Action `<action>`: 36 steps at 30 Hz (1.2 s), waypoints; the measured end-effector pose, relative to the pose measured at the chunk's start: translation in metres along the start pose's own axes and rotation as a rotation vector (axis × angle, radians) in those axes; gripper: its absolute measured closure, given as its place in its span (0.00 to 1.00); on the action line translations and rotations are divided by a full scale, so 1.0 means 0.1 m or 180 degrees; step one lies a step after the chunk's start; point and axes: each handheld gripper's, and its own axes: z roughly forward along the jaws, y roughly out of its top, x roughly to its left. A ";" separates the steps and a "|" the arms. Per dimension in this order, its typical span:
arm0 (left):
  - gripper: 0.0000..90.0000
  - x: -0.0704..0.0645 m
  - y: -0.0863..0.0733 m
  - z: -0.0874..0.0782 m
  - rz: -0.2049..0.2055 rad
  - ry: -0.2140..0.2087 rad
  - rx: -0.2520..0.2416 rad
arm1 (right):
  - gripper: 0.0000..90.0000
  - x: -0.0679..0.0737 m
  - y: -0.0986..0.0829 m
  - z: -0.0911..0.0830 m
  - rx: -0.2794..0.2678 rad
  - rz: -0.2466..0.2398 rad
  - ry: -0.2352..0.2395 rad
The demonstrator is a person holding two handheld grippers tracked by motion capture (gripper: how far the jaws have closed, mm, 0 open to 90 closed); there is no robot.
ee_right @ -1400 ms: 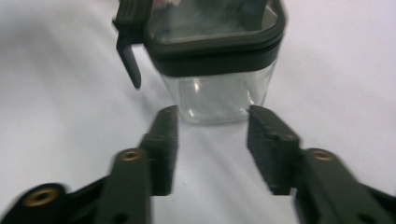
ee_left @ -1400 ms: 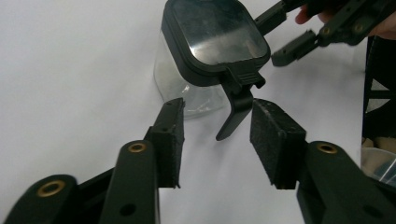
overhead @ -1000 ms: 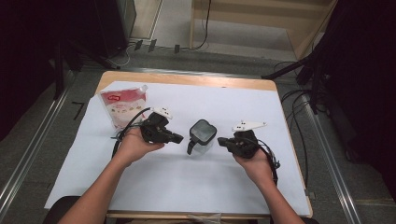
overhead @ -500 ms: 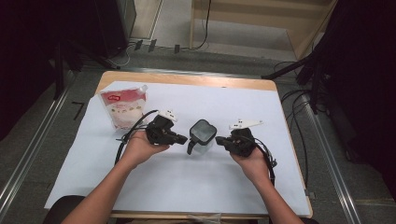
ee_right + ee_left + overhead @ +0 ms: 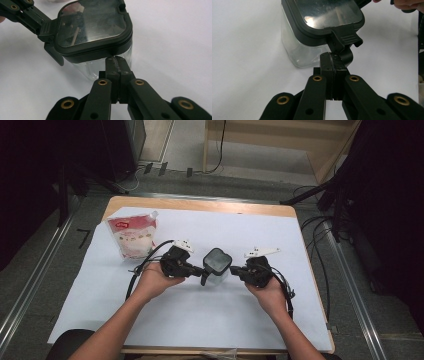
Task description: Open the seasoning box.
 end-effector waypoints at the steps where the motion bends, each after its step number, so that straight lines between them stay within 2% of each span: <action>1: 1.00 0.00 0.00 0.00 0.0000 0.0000 0.0000 | 1.00 0.01 0.00 0.01 0.0005 -0.0019 0.0003; 10: 1.00 -0.06 0.02 0.01 0.0118 0.0007 0.0089 | 1.00 0.01 0.01 0.02 -0.0005 0.0001 -0.0043; 11: 1.00 -0.08 0.01 0.03 0.0099 -0.0017 0.0047 | 1.00 0.01 0.01 0.02 -0.0005 0.0011 -0.0048; 12: 1.00 -0.07 0.02 0.03 0.0149 -0.0015 0.0083 | 1.00 0.00 0.01 0.02 -0.0007 0.0019 -0.0042; 15: 1.00 -0.10 0.02 0.04 0.0120 -0.0040 0.0049 | 1.00 -0.02 0.01 0.02 -0.0018 0.0053 -0.0013; 16: 1.00 -0.11 0.03 0.06 0.0103 -0.0085 0.0008 | 1.00 -0.02 0.00 0.03 -0.0020 0.0055 -0.0012; 22: 1.00 -0.16 0.04 0.09 0.0156 -0.0106 0.0034 | 1.00 0.00 0.01 0.03 -0.0018 0.0050 -0.0038; 26: 1.00 -0.24 0.06 0.14 0.0201 -0.0158 0.0053 | 1.00 -0.02 0.01 0.04 -0.0020 0.0048 -0.0062; 33: 1.00 -0.32 0.06 0.23 0.0097 -0.0311 -0.0018 | 1.00 -0.04 0.00 0.04 0.0017 0.0055 -0.0087; 36: 1.00 -0.32 0.07 0.24 0.0079 -0.0359 0.0037 | 1.00 -0.04 -0.01 0.01 0.0030 0.0018 -0.0105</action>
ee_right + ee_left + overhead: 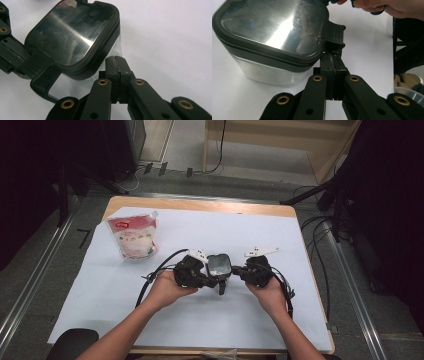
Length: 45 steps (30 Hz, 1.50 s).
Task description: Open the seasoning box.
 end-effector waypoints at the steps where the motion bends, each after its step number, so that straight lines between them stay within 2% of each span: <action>1: 1.00 0.01 0.00 -0.01 -0.0001 -0.0025 0.0035 | 1.00 0.00 -0.01 -0.02 0.0006 0.0025 0.0003; 3: 1.00 0.00 0.01 -0.02 -0.0012 -0.0035 0.0072 | 1.00 0.00 -0.01 -0.05 -0.0008 0.0034 0.0015; 6: 0.98 0.00 0.00 -0.06 0.0050 -0.0032 0.0144 | 1.00 0.00 -0.03 -0.14 -0.0062 0.0080 0.0047; 8: 0.96 -0.01 0.00 -0.13 0.0092 -0.0026 0.0123 | 1.00 0.05 -0.05 -0.23 -0.0109 0.0061 0.0053; 12: 0.93 0.00 0.01 -0.21 0.0094 -0.0007 0.0078 | 1.00 0.10 -0.07 -0.31 -0.0151 0.0008 0.0061; 14: 0.90 0.04 0.02 -0.32 0.0107 0.0036 0.0051 | 1.00 0.17 -0.10 -0.35 -0.0161 0.0012 0.0098; 16: 0.86 0.07 0.02 -0.36 0.0058 0.0058 -0.0051 | 1.00 0.24 -0.13 -0.36 -0.0152 0.0014 0.0132; 17: 0.83 0.07 0.02 -0.36 0.0058 0.0058 -0.0051 | 1.00 0.28 -0.14 -0.36 -0.0146 0.0005 0.0142; 19: 0.80 0.12 0.02 -0.42 -0.0033 0.0123 -0.0070 | 1.00 0.35 -0.16 -0.36 -0.0138 -0.0044 0.0171; 24: 0.70 0.13 0.03 -0.46 -0.0007 0.0210 -0.0005 | 1.00 0.48 -0.18 -0.33 -0.0094 -0.0137 0.0210; 26: 0.69 0.13 0.03 -0.47 -0.0008 0.0206 -0.0069 | 1.00 0.51 -0.18 -0.31 -0.0071 -0.0195 0.0224; 28: 0.62 0.15 0.04 -0.51 0.0011 0.0237 -0.0078 | 1.00 0.56 -0.21 -0.31 -0.0085 -0.0163 0.0269; 32: 0.54 0.19 0.04 -0.53 -0.0007 0.0214 -0.0165 | 1.00 0.65 -0.22 -0.27 -0.0072 -0.0216 0.0295; 37: 0.45 0.21 0.03 -0.51 0.0007 0.0270 -0.0156 | 1.00 0.67 -0.22 -0.19 -0.0020 -0.0200 0.0338; 42: 0.43 0.24 0.02 -0.50 -0.0058 0.0271 -0.0148 | 1.00 0.70 -0.20 -0.10 -0.0005 -0.0242 0.0376; 45: 0.42 0.26 0.01 -0.50 -0.0048 0.0241 -0.0150 | 1.00 0.70 -0.20 -0.04 0.0026 -0.0235 0.0391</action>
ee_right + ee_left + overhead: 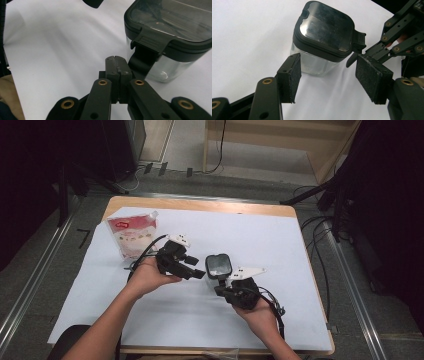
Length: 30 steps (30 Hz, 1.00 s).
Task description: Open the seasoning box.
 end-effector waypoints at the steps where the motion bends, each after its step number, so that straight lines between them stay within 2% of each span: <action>1: 0.42 0.00 0.00 0.00 -0.0009 -0.0003 -0.0003 | 1.00 0.00 0.00 0.02 0.0018 -0.0003 -0.0009; 5: 0.42 0.00 -0.01 0.00 -0.0012 0.0045 -0.0004 | 1.00 -0.01 0.00 0.04 0.0040 -0.0013 -0.0007; 12: 0.42 0.00 -0.01 0.00 0.0000 0.0028 -0.0020 | 1.00 -0.04 0.00 0.02 0.0070 -0.0034 -0.0042; 22: 0.41 -0.01 -0.01 0.00 0.0049 0.0068 -0.0027 | 1.00 -0.11 -0.03 -0.04 0.0101 0.0039 -0.0065; 30: 0.40 -0.01 -0.01 0.00 0.0077 0.0099 -0.0060 | 1.00 -0.25 -0.07 -0.13 0.0100 0.0107 -0.0147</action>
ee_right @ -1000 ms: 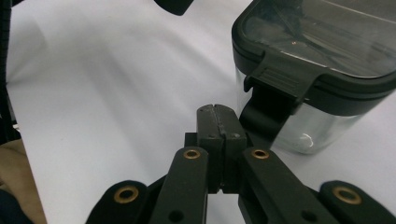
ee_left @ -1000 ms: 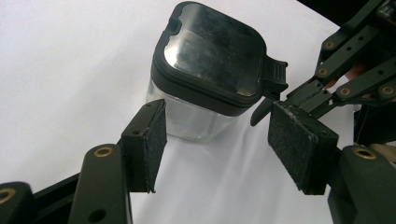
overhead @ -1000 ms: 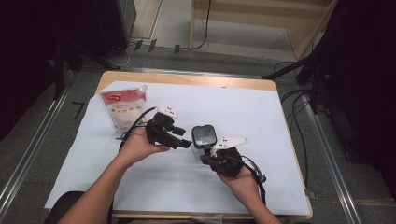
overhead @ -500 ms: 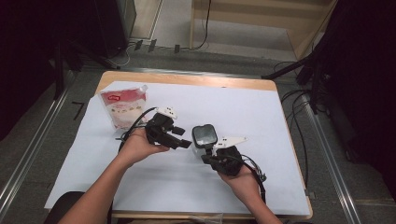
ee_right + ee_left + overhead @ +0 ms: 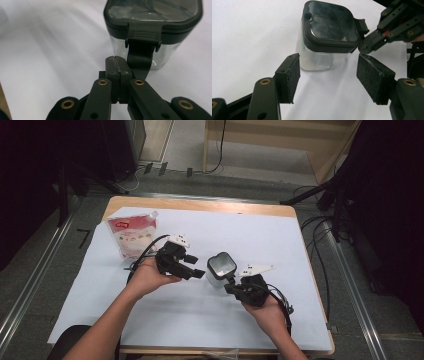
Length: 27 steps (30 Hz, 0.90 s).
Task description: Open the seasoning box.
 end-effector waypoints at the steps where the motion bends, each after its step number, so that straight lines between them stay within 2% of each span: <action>1: 0.40 0.00 0.00 0.00 0.0001 0.0009 -0.0003 | 1.00 -0.02 0.00 -0.01 0.0011 0.0021 -0.0012; 10: 0.40 -0.01 0.01 0.01 -0.0020 -0.0017 0.0043 | 1.00 -0.20 -0.02 -0.08 0.0028 0.0154 -0.0103; 15: 0.39 -0.03 0.01 0.06 0.0056 -0.0014 0.0035 | 1.00 -0.30 -0.03 -0.12 0.0031 0.0187 -0.0156; 22: 0.38 -0.04 0.02 0.11 0.0082 0.0009 0.0049 | 1.00 -0.44 -0.02 -0.15 0.0018 0.0263 -0.0224; 27: 0.38 -0.05 0.03 0.14 0.0113 -0.0034 0.0041 | 1.00 -0.55 0.00 -0.15 0.0005 0.0320 -0.0292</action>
